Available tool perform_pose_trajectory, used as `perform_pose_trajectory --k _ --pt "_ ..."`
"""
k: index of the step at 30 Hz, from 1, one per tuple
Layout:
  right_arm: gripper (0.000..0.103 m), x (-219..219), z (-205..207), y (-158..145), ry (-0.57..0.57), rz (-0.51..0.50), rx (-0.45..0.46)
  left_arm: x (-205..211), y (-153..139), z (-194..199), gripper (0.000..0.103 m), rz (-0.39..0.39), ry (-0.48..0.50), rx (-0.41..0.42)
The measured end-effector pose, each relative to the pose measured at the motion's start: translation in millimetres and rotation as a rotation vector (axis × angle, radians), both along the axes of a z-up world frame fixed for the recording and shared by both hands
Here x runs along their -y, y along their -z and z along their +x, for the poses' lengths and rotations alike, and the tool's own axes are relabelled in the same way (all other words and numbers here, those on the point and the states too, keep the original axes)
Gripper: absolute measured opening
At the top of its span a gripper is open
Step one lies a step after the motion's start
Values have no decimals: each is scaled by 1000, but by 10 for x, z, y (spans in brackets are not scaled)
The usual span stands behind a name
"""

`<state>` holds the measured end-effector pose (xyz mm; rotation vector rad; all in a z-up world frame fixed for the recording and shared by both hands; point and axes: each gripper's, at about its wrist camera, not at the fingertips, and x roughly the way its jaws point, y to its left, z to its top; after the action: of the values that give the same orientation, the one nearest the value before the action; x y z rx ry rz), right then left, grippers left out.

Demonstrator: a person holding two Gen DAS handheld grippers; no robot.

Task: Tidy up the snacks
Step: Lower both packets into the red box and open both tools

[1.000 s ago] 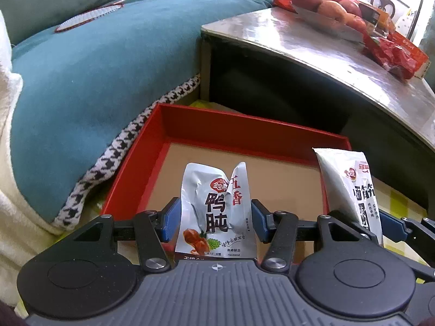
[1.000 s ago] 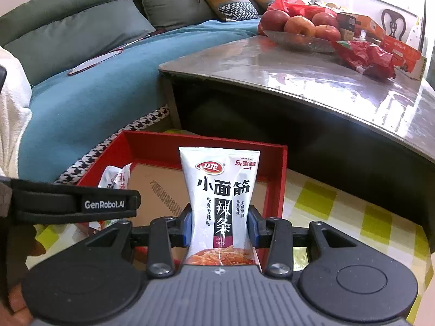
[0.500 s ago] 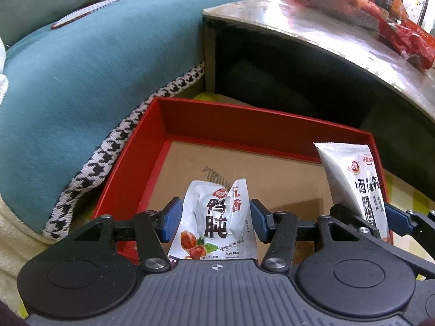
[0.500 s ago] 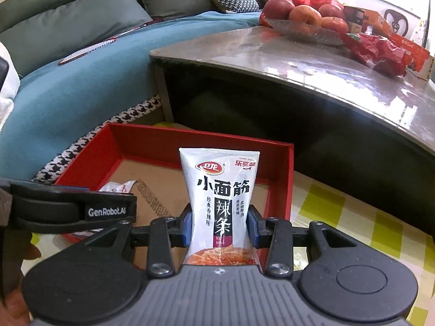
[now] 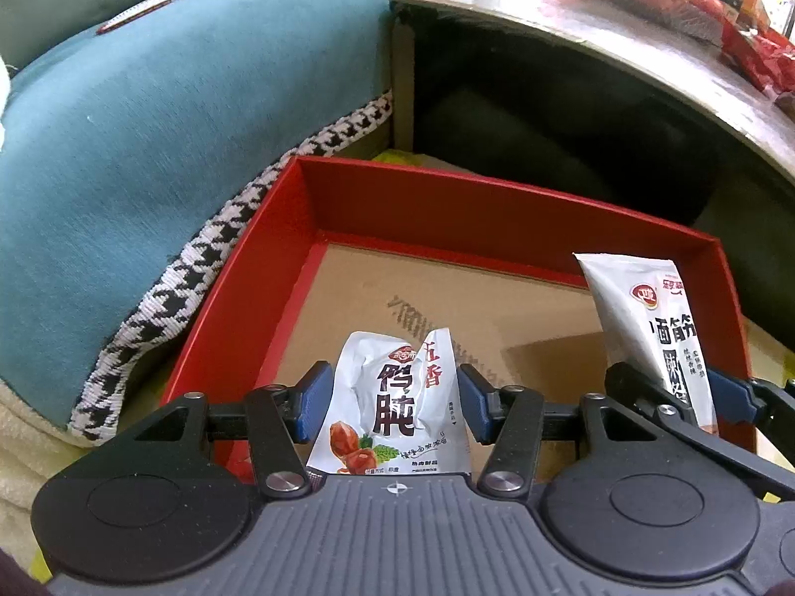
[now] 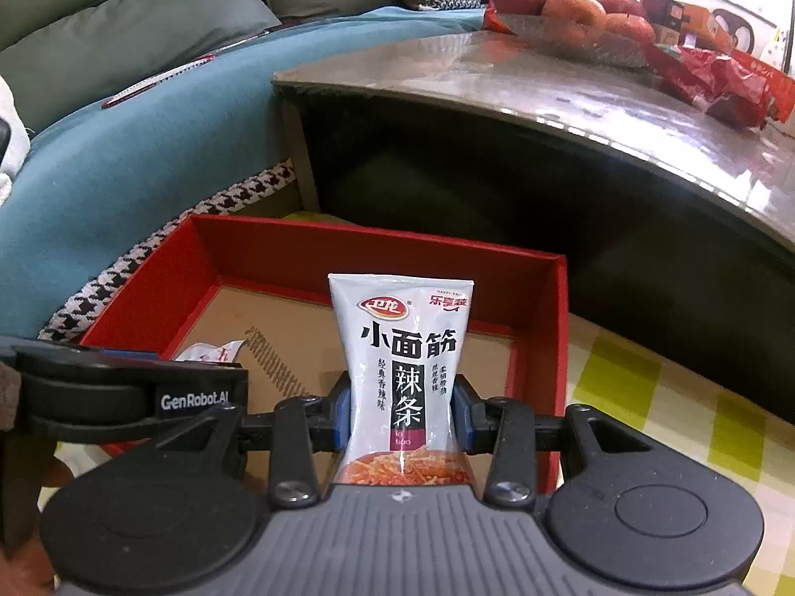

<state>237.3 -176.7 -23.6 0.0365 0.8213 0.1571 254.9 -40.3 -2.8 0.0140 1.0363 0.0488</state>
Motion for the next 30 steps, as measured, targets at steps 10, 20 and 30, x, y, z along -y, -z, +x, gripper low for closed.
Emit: perform_pose_trajectory --k 10,20,30 --pt "44 18 95 78 1 2 -20 -48 103 36 71 17 -12 -16" --pt "49 46 86 -8 30 10 15 -90 -1 -8 81 8 -28 9" --pt "59 128 -49 -278 49 33 71 -144 -153 -93 86 -20 -31 38"
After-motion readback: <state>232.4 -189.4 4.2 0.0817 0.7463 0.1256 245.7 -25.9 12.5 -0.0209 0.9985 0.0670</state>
